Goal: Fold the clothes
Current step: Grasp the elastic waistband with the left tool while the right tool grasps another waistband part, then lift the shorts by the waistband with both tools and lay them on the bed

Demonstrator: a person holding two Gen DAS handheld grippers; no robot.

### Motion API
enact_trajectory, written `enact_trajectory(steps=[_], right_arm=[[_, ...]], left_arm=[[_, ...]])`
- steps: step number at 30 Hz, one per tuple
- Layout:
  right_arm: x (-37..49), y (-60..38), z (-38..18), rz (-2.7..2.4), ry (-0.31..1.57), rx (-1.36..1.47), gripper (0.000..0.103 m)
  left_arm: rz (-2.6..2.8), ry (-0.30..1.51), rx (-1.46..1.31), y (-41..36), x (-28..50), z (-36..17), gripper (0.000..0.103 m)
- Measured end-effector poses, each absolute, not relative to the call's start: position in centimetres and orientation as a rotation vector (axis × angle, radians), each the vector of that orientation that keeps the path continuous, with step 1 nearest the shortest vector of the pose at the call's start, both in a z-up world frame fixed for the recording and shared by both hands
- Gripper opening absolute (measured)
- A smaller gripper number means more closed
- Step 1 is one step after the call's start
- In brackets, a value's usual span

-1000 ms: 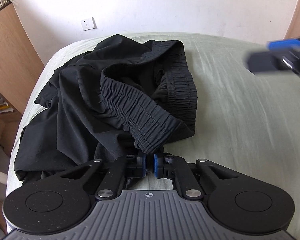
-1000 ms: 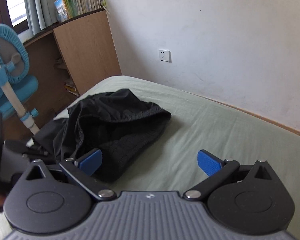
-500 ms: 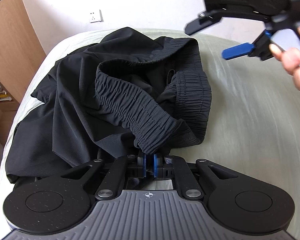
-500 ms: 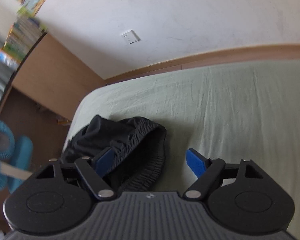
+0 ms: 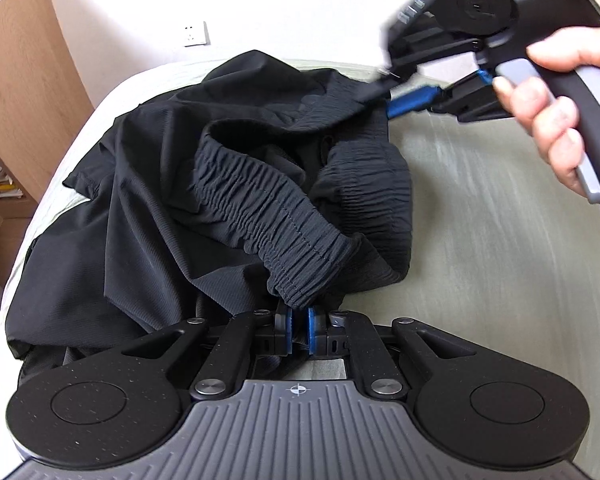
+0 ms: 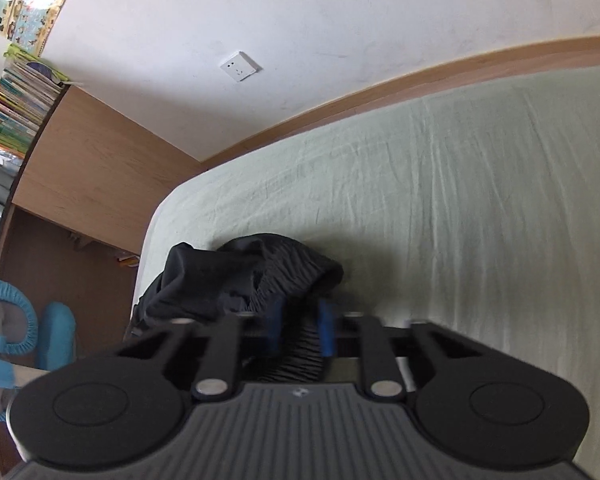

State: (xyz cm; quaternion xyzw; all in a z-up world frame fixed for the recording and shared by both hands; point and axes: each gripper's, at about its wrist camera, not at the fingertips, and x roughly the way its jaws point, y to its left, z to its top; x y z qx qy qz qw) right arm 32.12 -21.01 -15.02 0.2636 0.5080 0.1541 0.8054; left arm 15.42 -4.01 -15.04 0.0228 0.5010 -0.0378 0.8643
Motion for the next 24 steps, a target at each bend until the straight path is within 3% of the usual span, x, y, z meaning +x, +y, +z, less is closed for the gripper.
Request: enact_trajectory(steps=[12, 16, 24], right_arm=[[25.1, -31.0, -4.3, 0.243, 0.87, 0.535, 0.004], [20.5, -38.7, 0.4, 0.151, 0.779, 0.523, 0.004], [9.7, -55.2, 8.9, -0.116, 0.696, 0.446, 0.004]], left_arm=[[-0.16, 0.94, 0.061, -6.5, 12.0, -7.1, 0.005], [-0.292, 0.888, 0.053, -11.0, 10.8, -2.8, 0.005], [-0.597, 0.84, 0.188, -27.6, 7.9, 2.7, 0.005]])
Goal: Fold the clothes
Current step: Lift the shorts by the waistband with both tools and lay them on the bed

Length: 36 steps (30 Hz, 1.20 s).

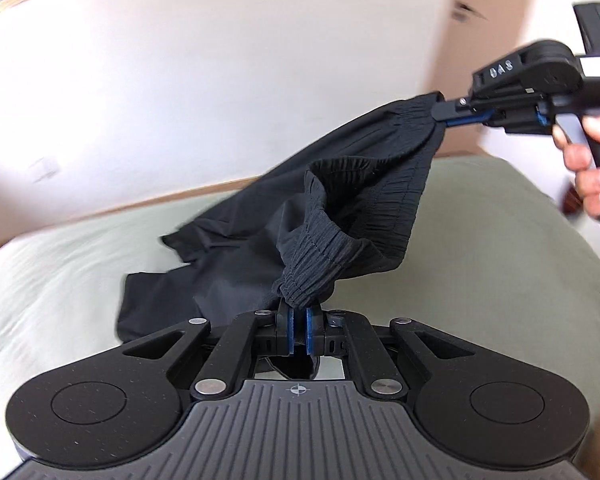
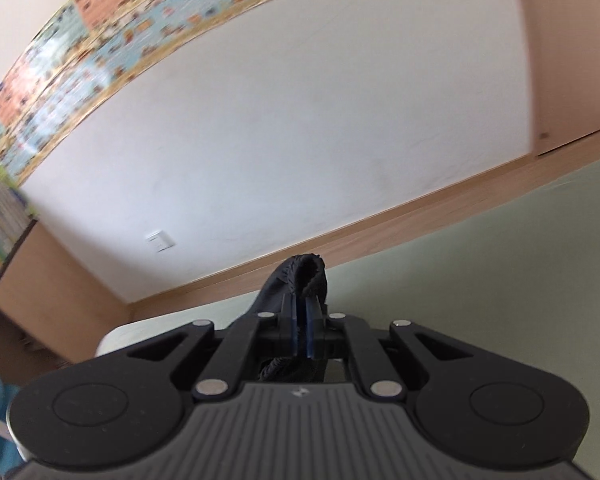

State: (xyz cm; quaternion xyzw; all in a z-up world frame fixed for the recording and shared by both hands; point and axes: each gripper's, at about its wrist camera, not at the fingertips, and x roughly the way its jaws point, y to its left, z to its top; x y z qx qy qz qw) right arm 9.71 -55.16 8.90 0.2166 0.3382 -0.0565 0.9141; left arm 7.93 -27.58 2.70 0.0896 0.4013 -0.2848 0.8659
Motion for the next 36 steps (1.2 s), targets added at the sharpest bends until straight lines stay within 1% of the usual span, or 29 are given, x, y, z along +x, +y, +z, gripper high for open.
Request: enact_trajectory(steps=[2, 6, 9, 14, 20, 26, 32, 36], right_arm=[[6.5, -59.1, 10.6, -0.188, 0.684, 0.425, 0.004], [0.6, -64.9, 13.1, -0.303, 0.684, 0.379, 0.004], [-3.3, -68.5, 14.2, -0.369, 0.706, 0.355, 0.004], [-8.7, -73.4, 14.9, -0.447, 0.741, 0.341, 0.004], [-11.6, -76.2, 15.0, -0.491, 0.815, 0.324, 0.004], [-11.9, -76.6, 13.0, -0.49, 0.923, 0.251, 0.004], [-10.4, -76.3, 11.1, -0.458, 0.981, 0.215, 0.004], [-9.6, -75.9, 10.5, -0.447, 1.024, 0.183, 0.004]], left_arm=[[-0.675, 0.833, 0.227, -32.8, 6.5, 3.5, 0.005], [-0.783, 0.828, 0.289, -40.2, 4.2, 4.4, 0.005], [-0.862, 0.822, 0.374, -46.8, 1.5, 4.6, 0.005], [-0.946, 0.822, 0.462, -53.8, -1.7, 4.3, 0.005], [-1.007, 0.835, 0.542, -58.4, -3.4, 3.7, 0.005], [-1.016, 0.881, 0.606, -58.9, -3.3, 1.9, 0.005], [-1.01, 0.914, 0.655, -60.0, -1.7, 0.2, 0.005], [-1.012, 0.922, 0.668, -59.9, -1.2, 0.2, 0.005]])
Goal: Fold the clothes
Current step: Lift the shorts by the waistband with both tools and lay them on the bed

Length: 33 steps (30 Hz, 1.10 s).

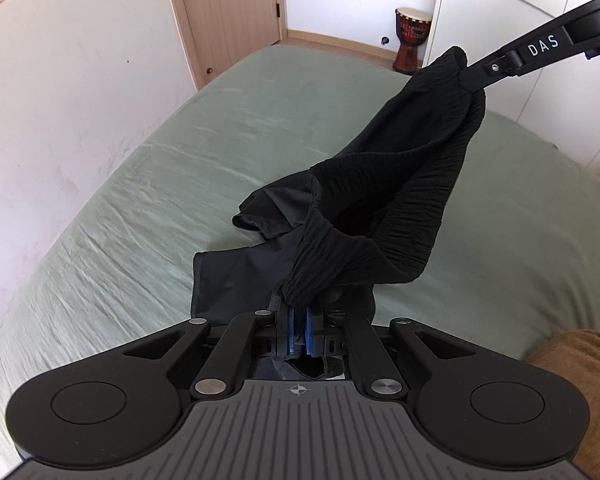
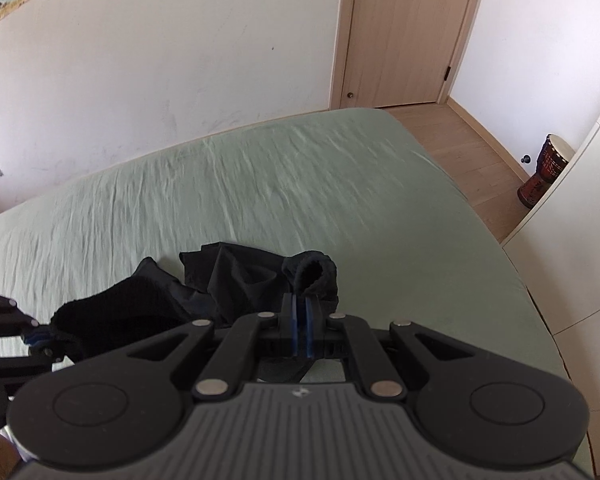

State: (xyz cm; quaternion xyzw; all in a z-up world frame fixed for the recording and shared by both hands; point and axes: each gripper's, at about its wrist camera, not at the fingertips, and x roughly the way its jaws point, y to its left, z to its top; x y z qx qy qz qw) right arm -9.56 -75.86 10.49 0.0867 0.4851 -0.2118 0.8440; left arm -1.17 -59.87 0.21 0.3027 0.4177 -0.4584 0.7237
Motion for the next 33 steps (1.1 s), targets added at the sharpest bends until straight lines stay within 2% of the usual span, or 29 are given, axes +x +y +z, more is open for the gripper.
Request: enact_trajectory(steps=[5, 10, 13, 14, 18, 21, 27, 33], right_arm=[[-6.9, -76.3, 9.9, -0.438, 1.061, 0.142, 0.004], [-3.0, -77.4, 10.0, -0.474, 1.013, 0.095, 0.004], [1.1, -78.9, 13.1, -0.518, 0.922, 0.092, 0.003], [1.9, -79.2, 14.2, -0.528, 0.893, 0.087, 0.0], [4.7, -80.4, 21.2, -0.571, 0.725, 0.078, 0.0], [5.1, -81.1, 23.3, -0.524, 0.717, 0.13, 0.0], [3.5, -79.5, 17.3, -0.393, 0.862, 0.084, 0.0], [0.1, -77.5, 10.0, -0.305, 1.015, 0.077, 0.007]], left_arm=[[-1.007, 0.939, 0.682, -61.0, 1.1, -0.1, 0.005], [-0.974, 0.923, 0.679, -62.8, 5.3, 0.5, 0.004], [-0.924, 0.876, 0.642, -64.0, 9.7, 3.2, 0.004], [-0.909, 0.859, 0.633, -64.3, 10.7, 4.0, 0.004], [-0.853, 0.776, 0.579, -64.7, 14.9, 9.6, 0.003], [-0.854, 0.705, 0.574, -64.3, 15.3, 12.9, 0.002], [-0.877, 0.714, 0.621, -63.1, 12.4, 12.0, 0.002], [-0.874, 0.858, 0.669, -60.0, 9.7, 5.6, 0.004]])
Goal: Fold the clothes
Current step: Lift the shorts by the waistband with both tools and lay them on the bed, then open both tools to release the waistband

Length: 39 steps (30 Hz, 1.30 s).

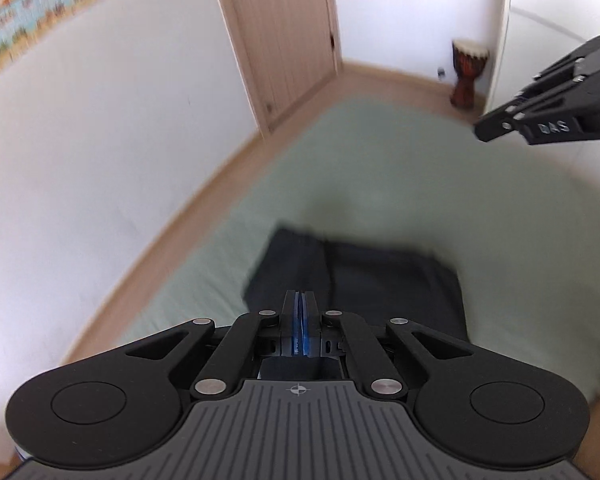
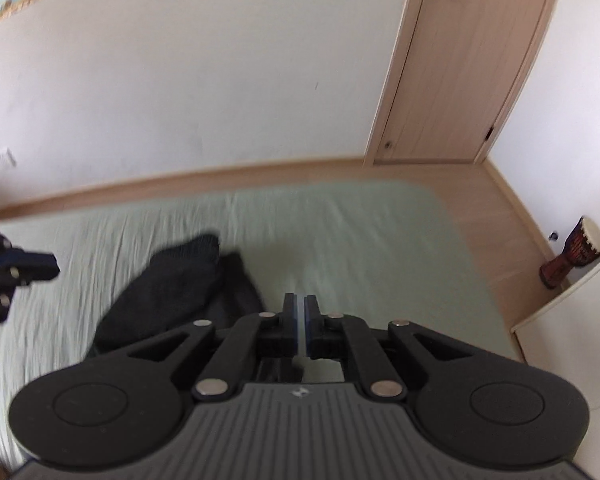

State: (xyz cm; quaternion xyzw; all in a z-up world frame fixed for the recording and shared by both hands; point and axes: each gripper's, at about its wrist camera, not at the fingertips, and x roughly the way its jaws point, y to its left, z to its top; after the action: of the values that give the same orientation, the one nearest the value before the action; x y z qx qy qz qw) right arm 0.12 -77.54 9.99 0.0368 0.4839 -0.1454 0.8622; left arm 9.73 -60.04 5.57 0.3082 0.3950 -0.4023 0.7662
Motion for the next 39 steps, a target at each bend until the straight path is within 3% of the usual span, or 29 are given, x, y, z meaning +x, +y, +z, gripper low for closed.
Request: enact_trajectory(steps=[4, 8, 11, 12, 15, 29, 31, 32, 33, 34, 35, 36, 37, 39], right_arm=[[-2.1, -77.4, 8.0, -0.282, 1.025, 0.115, 0.019], [-3.1, -77.5, 6.2, -0.262, 1.032, 0.159, 0.04], [-3.4, -77.4, 4.7, -0.247, 1.041, 0.166, 0.052], [-3.5, -77.4, 4.0, -0.241, 1.033, 0.167, 0.059], [-4.0, -77.8, 1.4, -0.218, 1.014, 0.199, 0.075], [-4.5, -81.2, -12.6, -0.274, 1.053, 0.447, 0.077], [-4.5, -80.4, -13.9, -0.301, 1.032, 0.436, 0.076], [-4.6, -79.9, -14.0, -0.309, 1.015, 0.42, 0.065], [-4.5, -79.4, -13.9, -0.315, 1.005, 0.399, 0.044], [-4.3, -79.3, -13.8, -0.308, 1.006, 0.401, 0.03], [-4.2, -79.3, -13.7, -0.298, 1.009, 0.406, 0.004], [-4.0, -79.5, -13.1, -0.276, 1.01, 0.441, 0.003], [-4.0, -79.5, -12.5, -0.283, 1.006, 0.433, 0.002], [-4.2, -79.1, -11.1, -0.294, 0.995, 0.378, 0.002]], left_arm=[[-0.859, 0.924, 0.676, -58.2, 8.8, 2.3, 0.004], [-0.854, 0.951, 0.69, -58.0, 8.7, 0.1, 0.005], [-0.848, 0.959, 0.709, -58.7, 9.1, -1.6, 0.024], [-0.845, 0.96, 0.715, -58.9, 9.2, -2.2, 0.034], [-0.806, 0.977, 0.688, -58.4, 10.0, -4.1, 0.041], [-0.726, 1.187, 0.483, -53.0, 10.2, -13.5, 0.044], [-0.725, 1.164, 0.474, -52.9, 9.9, -13.4, 0.05], [-0.723, 1.156, 0.467, -52.9, 9.7, -13.4, 0.05], [-0.721, 1.15, 0.459, -52.9, 9.6, -13.3, 0.049], [-0.717, 1.147, 0.456, -53.1, 9.5, -13.2, 0.041], [-0.713, 1.146, 0.457, -53.3, 9.4, -13.0, 0.034], [-0.714, 1.146, 0.46, -53.5, 9.3, -12.9, 0.011], [-0.72, 1.152, 0.458, -53.5, 9.2, -12.7, 0.002], [-0.733, 1.159, 0.457, -53.6, 8.7, -11.9, 0.002]])
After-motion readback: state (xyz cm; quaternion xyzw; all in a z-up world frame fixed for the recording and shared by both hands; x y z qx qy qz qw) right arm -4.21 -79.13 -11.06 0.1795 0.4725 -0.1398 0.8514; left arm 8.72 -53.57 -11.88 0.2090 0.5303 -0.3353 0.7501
